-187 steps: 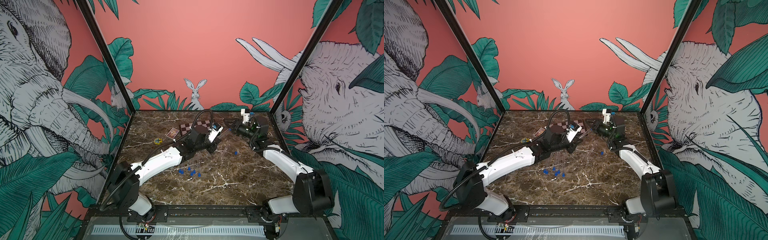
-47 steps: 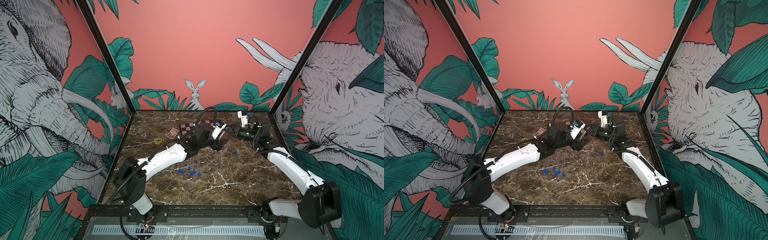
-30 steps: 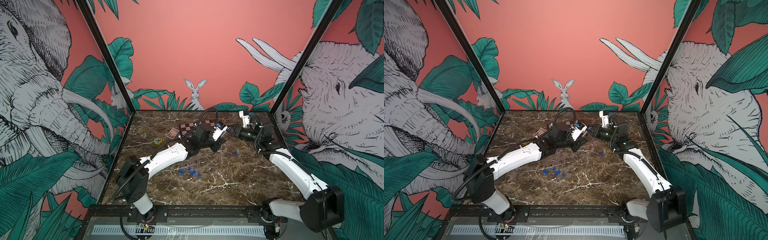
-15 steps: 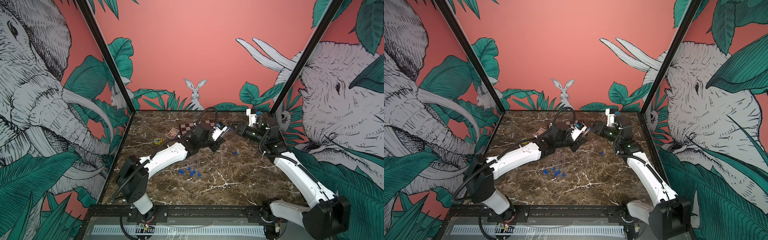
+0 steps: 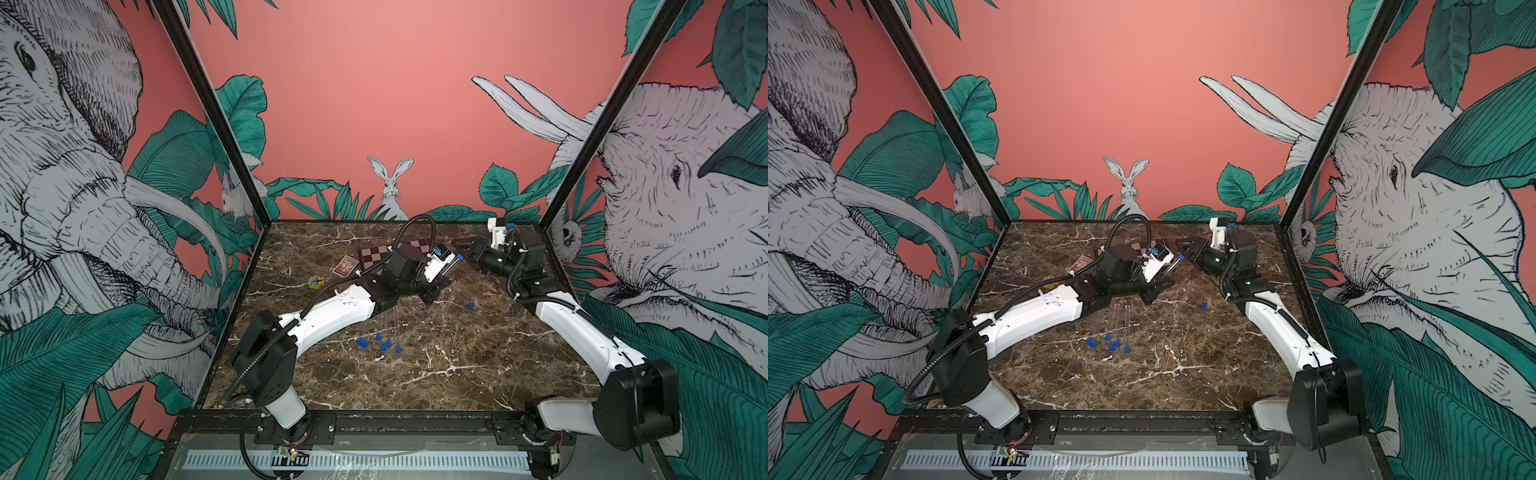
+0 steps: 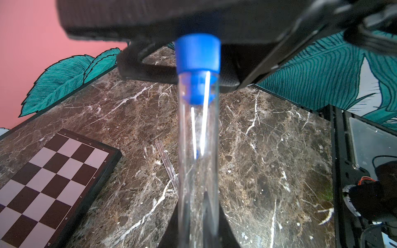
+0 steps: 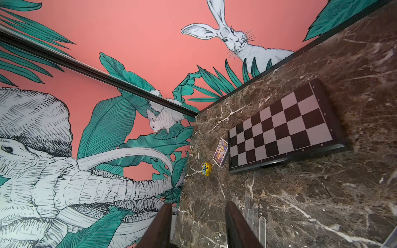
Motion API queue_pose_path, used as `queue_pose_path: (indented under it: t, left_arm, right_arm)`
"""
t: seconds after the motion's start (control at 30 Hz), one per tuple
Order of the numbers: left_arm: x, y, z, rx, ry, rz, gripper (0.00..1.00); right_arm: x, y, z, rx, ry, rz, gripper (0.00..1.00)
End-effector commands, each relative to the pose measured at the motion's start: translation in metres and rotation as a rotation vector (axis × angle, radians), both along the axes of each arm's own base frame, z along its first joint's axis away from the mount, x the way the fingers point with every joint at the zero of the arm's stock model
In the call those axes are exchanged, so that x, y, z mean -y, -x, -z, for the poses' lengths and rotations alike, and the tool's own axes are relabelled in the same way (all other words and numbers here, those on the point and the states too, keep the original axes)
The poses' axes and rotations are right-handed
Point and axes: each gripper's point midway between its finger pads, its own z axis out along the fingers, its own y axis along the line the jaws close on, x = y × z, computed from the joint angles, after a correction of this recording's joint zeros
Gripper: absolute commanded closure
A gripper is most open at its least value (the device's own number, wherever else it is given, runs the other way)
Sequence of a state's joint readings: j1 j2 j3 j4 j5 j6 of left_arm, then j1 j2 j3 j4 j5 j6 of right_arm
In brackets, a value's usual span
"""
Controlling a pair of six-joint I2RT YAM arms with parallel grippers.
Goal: Remove stoppers from test tubes
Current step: Adjust the test tube, then open the stopper on the test tube.
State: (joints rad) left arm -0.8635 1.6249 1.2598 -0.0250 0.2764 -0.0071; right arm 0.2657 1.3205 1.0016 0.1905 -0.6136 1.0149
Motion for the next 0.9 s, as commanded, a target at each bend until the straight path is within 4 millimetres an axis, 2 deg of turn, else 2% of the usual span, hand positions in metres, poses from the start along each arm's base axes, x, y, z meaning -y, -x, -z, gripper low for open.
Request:
queue_pose_path:
  t: [0.0,0.17,0.57,0.87]
  left_arm:
    - [0.0,0.005,-0.011,0.005,0.014,0.013,1.0]
    - [0.001,0.004,-0.012,0.004,0.014,0.012,1.0]
    - [0.002,0.002,-0.013,0.007,0.01,0.006,1.0]
    - [0.003,0.001,-0.015,0.009,0.014,0.007,1.0]
  right_arm:
    - [-0.004,0.003,-0.044,0.116,-0.053,-0.018,0.61]
    - [-0.005,0.005,-0.047,0.119,-0.059,-0.027,0.62]
    - [-0.019,0.008,-0.039,0.1,-0.03,-0.07,0.65]
    - [-0.021,0.007,-0.026,0.07,0.003,-0.076,0.68]
